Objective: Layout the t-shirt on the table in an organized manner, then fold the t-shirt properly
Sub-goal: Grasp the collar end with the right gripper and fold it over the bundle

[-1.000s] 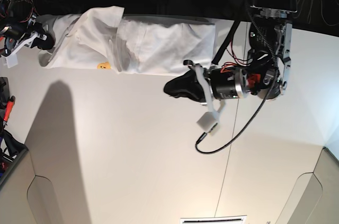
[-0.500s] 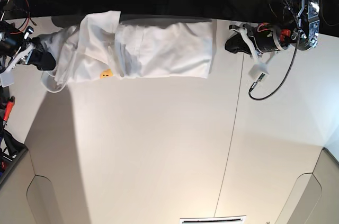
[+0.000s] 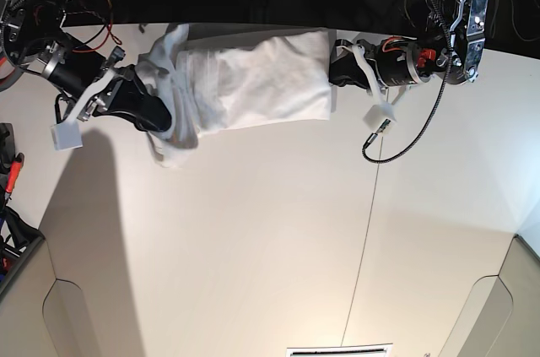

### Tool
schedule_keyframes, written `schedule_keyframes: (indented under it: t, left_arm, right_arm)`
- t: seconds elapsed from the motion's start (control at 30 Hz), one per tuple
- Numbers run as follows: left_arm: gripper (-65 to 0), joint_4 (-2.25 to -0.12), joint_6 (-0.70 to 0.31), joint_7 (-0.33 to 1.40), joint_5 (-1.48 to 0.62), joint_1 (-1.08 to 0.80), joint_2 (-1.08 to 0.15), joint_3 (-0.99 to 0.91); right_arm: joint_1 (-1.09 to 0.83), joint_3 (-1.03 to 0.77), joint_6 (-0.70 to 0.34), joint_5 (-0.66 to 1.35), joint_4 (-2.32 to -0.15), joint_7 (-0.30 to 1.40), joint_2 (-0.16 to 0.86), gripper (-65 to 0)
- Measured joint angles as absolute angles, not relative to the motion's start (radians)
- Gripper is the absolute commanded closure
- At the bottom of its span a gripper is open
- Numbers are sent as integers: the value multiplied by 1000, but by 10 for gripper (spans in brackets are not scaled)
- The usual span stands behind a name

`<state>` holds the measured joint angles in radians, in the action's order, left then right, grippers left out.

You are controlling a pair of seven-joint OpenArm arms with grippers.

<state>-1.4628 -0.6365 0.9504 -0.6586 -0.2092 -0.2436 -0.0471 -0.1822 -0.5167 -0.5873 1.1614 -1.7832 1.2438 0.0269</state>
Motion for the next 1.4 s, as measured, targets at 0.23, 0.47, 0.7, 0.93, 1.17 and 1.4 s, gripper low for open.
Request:
schedule_keyframes:
  t: [0.23,0.47,0.7,0.93,1.17,1.4]
  left_arm:
    - [0,-1461,-636,953,-657,-202,-244,-47]
    - [0,-1461,-636,952,-657,-202,-244,-47]
    - [0,-1461,-636,952,-657,-202,-244,-47]
    - [0,-1460,-632,953,-691,-202,-244,-47]
    - [0,-1484,-633,971,-766,-202,-244,-131]
    - [0,-1561,-680,1063,-934,-202,-244,-277]
  right_arm:
    - [-183,-302,-588,1126,-1803,1229,-3,0]
    - [-183,-96,-588,927,-1803,1075,-54,0]
    - [-182,117,-588,748,-1803,1033,-61,0]
    - [-182,200,-540,532,-1802,949,-60,0]
    - [-180,207,-464,440,-1761,875,-61,0]
    - [-176,215,-463,430,-1636,822,-60,0]
